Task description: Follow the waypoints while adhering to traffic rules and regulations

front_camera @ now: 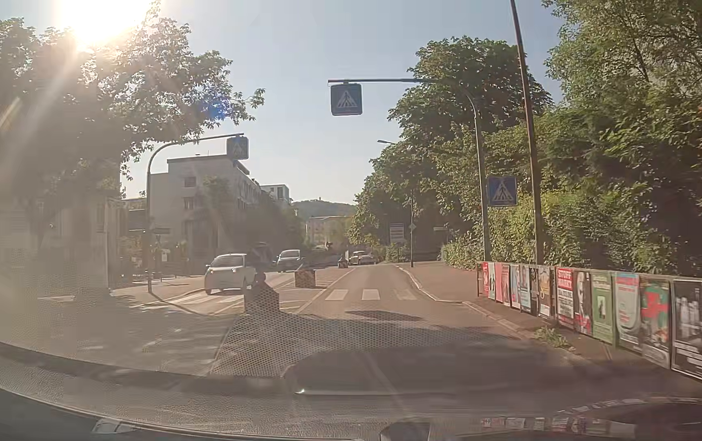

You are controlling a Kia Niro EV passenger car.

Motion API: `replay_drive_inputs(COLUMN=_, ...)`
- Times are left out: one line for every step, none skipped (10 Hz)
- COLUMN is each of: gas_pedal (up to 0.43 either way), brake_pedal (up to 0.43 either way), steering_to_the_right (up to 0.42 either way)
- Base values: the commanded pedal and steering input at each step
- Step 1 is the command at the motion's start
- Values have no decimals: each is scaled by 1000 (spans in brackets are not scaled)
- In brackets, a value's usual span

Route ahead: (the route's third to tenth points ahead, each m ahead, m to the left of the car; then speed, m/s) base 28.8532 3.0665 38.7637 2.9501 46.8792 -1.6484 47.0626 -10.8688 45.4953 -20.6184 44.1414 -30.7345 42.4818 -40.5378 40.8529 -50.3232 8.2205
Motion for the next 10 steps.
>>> replay_drive_inputs(gas_pedal=0, brake_pedal=0, steering_to_the_right=0)
replay_drive_inputs(gas_pedal=0, brake_pedal=0, steering_to_the_right=0)
replay_drive_inputs(gas_pedal=0, brake_pedal=0, steering_to_the_right=1)
replay_drive_inputs(gas_pedal=0, brake_pedal=0, steering_to_the_right=1)
replay_drive_inputs(gas_pedal=0, brake_pedal=0, steering_to_the_right=1)
replay_drive_inputs(gas_pedal=0, brake_pedal=0, steering_to_the_right=1)
replay_drive_inputs(gas_pedal=0, brake_pedal=0, steering_to_the_right=1)
replay_drive_inputs(gas_pedal=0, brake_pedal=0, steering_to_the_right=1)
replay_drive_inputs(gas_pedal=0, brake_pedal=0, steering_to_the_right=2)
replay_drive_inputs(gas_pedal=0, brake_pedal=0, steering_to_the_right=1)
